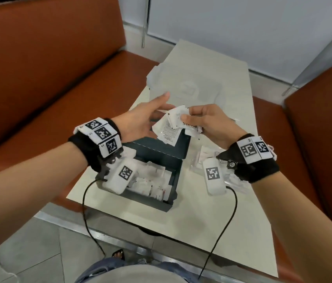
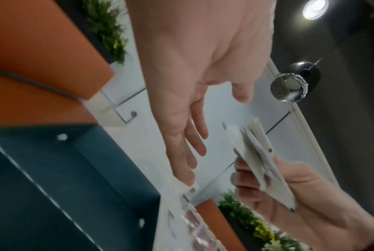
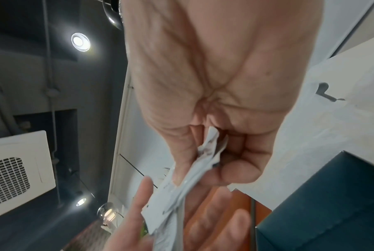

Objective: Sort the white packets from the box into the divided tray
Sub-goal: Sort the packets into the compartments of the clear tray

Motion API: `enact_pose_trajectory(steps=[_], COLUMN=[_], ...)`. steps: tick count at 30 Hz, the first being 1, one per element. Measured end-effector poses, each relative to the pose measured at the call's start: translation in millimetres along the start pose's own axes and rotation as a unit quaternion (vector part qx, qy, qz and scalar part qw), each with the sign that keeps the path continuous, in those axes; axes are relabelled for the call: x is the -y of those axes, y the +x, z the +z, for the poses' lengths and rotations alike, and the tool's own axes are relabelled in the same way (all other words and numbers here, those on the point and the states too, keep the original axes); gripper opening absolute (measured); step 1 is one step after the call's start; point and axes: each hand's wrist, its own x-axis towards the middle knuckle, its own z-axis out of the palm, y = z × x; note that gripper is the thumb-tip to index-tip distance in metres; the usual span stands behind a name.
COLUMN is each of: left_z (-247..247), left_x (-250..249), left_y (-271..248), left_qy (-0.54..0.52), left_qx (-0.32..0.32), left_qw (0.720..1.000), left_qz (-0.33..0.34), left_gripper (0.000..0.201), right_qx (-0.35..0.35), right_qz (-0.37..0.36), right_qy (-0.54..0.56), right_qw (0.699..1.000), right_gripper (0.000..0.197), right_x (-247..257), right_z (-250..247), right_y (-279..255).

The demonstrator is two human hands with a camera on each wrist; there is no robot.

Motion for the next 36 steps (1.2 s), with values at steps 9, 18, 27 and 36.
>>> enact_pose_trajectory(steps=[9, 18, 27, 36], left_z=[71.0, 102.9, 124.7, 126.2], left_x=[28.7, 38.4, 45.2, 57.3], left_y=[39.5, 64.3, 82.8, 89.8], left_qy=[-0.273, -0.197, -0.135, -0.112], left_qx=[0.101, -0.008, -0.077, -0.113], left_qw=[0.955, 0.980, 0.987, 0.987], left_qz=[-0.055, -0.033, -0.026, -0.028], left_gripper=[0.026, 0.032, 0.037, 0.014], right_qx=[-0.114, -0.114, -0.143, -0.157], right_qz=[0.005, 0.033, 0.091, 0.149], right_qy=[-0.102, -0.134, -0.098, -0.091], right_qw=[0.988, 0.984, 0.981, 0.972], right_gripper=[0.020, 0.023, 0.008, 0.008], right_x=[-34.5, -56.9, -69.3, -89.4], right_z=[-21.9, -73.0, -104.7, -120.3], right_y=[-15.2, -35.7, -43.4, -46.1])
